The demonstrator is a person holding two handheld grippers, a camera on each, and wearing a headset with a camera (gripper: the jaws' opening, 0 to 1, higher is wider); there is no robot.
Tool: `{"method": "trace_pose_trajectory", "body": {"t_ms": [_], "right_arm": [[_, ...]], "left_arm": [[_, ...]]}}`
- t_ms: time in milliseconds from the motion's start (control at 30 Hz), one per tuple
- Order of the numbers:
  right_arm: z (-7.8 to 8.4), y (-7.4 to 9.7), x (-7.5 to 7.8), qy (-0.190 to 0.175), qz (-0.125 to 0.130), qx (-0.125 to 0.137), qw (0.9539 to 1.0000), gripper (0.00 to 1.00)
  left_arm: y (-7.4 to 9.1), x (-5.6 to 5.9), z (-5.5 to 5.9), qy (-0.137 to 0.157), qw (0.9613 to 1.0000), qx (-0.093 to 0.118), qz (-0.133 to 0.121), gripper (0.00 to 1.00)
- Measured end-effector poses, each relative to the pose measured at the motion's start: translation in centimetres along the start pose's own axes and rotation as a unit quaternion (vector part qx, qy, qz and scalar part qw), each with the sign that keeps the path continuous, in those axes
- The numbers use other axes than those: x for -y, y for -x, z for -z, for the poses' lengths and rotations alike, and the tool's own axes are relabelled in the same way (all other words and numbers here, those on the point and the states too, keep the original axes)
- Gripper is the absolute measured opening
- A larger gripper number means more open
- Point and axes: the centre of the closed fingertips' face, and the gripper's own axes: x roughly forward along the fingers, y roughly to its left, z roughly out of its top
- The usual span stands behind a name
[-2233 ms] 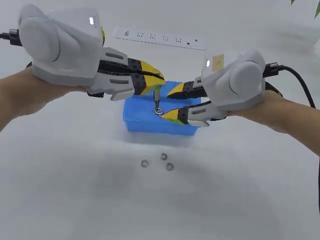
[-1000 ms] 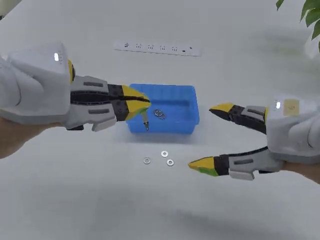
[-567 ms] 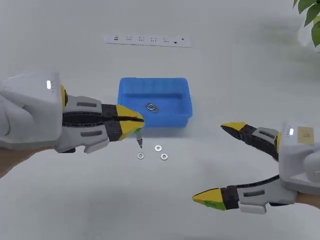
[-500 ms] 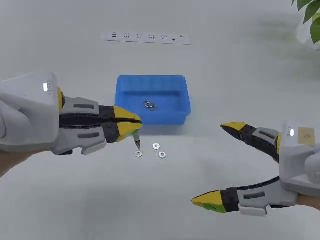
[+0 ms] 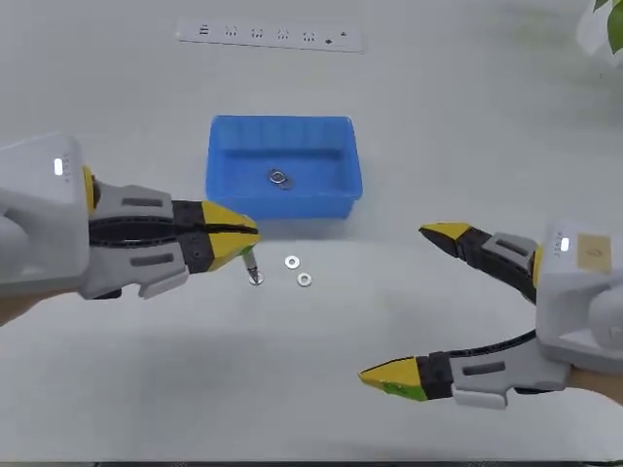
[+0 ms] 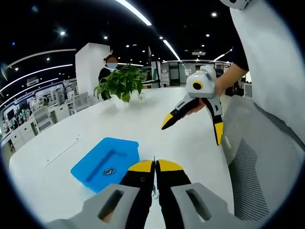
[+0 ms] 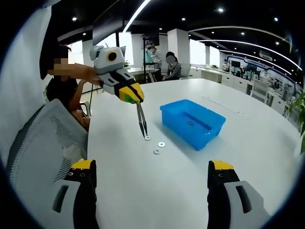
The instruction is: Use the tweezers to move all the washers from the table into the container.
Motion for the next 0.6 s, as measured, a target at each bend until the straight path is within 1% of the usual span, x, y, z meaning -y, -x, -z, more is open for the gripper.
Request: {"method": "trace_pose_trajectory", "body": {"t_ms": [167, 200, 300, 400, 500, 567, 600], "right_arm": [[0.09, -0.13, -0.15, -0.002, -0.006, -0.003, 1.0000, 0.98], [0.10, -0.14, -0.22, -0.003, -0.007, -0.003, 1.0000, 0.98], [0.12, -0.19, -0.31, -0.005, -0.008, -0.004, 0.9999, 0.98], [0.21, -0.26, -0.39, -0.009, -0.008, -0.005, 0.9999, 0.97], [0.05, -0.41, -0.56, -0.010, -0.010, -0.003, 0.9999, 0.97], [-0.09, -0.57, -0.68, -0.009, -0.010, -0.002, 0.9999, 0.97], [-0.15, -0.67, -0.73, -0.009, -0.011, -0.001, 0.9999, 0.96]], "left_arm": [[-0.43, -0.02, 0.67, -0.007, 0.9999, -0.010, 0.008, 0.05], [-0.43, -0.02, 0.50, -0.002, 1.0000, -0.005, 0.008, 0.05], [-0.31, -0.07, 0.50, -0.007, 0.9999, -0.008, 0.008, 0.05], [-0.13, -0.02, 0.54, -0.002, 0.9999, -0.009, 0.009, 0.05], [0.13, 0.20, 0.63, 0.005, 0.9998, -0.014, 0.014, 0.05], [0.23, 0.23, 0.67, 0.010, 0.9997, -0.016, 0.014, 0.05], [0.27, 0.12, 0.72, 0.007, 0.9998, -0.018, 0.011, 0.05]]}}
